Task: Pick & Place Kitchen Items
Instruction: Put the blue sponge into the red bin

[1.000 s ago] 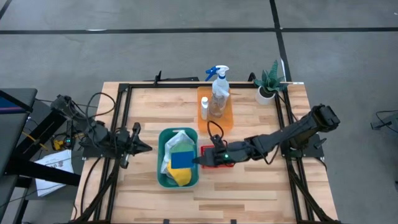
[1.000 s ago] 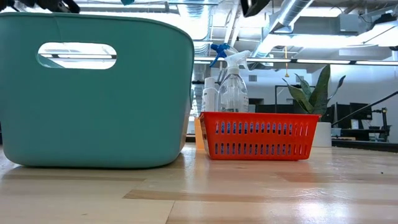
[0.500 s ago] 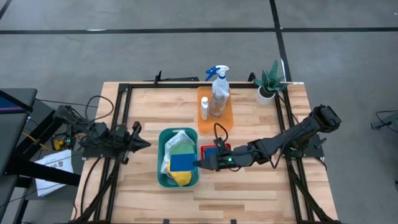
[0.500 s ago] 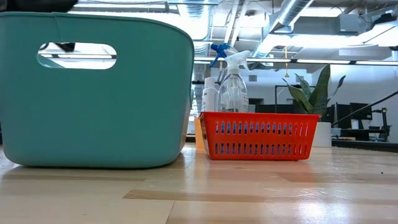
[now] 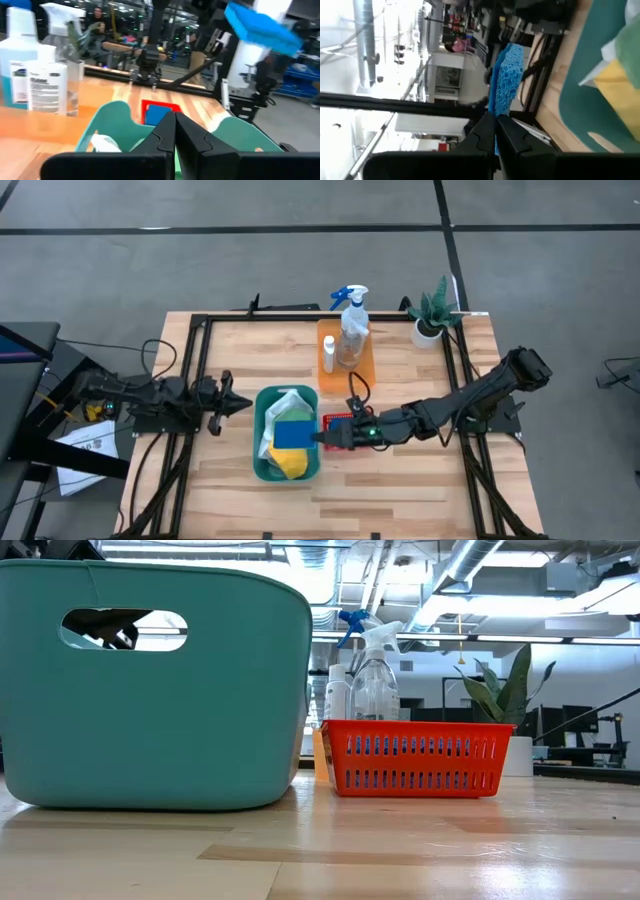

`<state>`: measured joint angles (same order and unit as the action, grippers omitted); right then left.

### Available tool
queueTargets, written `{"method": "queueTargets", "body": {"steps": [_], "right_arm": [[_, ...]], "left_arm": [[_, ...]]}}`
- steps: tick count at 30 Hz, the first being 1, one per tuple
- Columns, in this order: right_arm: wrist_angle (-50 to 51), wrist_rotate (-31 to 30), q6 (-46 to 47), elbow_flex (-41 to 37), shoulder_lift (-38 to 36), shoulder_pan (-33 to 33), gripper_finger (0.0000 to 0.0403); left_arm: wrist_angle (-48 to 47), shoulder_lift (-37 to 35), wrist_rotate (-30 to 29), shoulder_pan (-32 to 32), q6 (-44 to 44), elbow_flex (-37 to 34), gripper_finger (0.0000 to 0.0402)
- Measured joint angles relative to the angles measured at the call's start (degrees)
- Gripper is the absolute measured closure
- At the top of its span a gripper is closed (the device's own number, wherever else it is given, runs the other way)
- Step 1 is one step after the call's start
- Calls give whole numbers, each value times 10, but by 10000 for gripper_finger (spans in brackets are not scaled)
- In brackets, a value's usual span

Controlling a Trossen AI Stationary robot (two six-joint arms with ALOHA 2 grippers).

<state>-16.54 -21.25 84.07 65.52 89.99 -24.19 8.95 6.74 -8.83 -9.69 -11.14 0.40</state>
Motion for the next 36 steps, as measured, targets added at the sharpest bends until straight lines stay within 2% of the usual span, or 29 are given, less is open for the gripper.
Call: {"method": "queueTargets", "body": {"steps": [7,12,17,25,30,36], "right_arm": [[2,-6,-5,-1,2,-6,403],[1,-10,-15,-1,2,-9,403],[2,-12,-23,-1,2,-13,403],[15,-12,-25,-1,-5,-13,403],[75,-9,-13,-1,-18,-12,403],[149,3,-2,-1,-31,-11,403]], "left_arm": [[1,0,176,120,18,0,401],[6,0,226,163,18,0,401],[45,0,225,149,-10,0,401],[22,0,165,106,15,0,401],[-1,0,161,96,13,0,401],[-17,1,159,96,-47,0,400]]}}
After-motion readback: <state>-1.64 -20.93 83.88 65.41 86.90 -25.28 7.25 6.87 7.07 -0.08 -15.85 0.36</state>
